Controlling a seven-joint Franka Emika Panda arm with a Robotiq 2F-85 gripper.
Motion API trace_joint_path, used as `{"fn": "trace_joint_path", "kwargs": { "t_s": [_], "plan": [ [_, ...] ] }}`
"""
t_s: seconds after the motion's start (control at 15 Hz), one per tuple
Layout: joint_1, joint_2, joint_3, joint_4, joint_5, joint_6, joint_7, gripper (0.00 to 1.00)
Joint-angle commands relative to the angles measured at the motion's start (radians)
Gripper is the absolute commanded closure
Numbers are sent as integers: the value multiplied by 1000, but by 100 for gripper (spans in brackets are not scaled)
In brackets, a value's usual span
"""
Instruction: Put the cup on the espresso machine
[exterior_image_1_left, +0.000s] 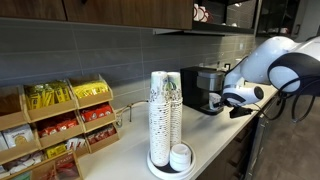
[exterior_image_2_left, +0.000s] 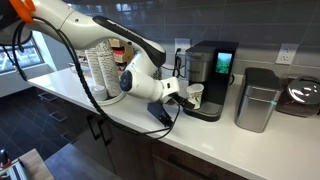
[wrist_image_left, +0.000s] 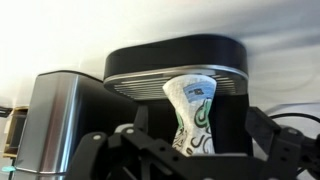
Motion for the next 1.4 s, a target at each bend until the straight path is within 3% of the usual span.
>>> {"fn": "trace_joint_path", "kwargs": {
  "t_s": [0.0,0.53,0.93,1.33],
  "plan": [
    [35,-136,13,-128,-95,61,17,0],
    [126,-465,76,-389,-312,345,49,0],
    [169,-707,139,-514,-260,588,-2,0],
    [201,-923,183,-564,-249,704,-88,0]
  ]
}}
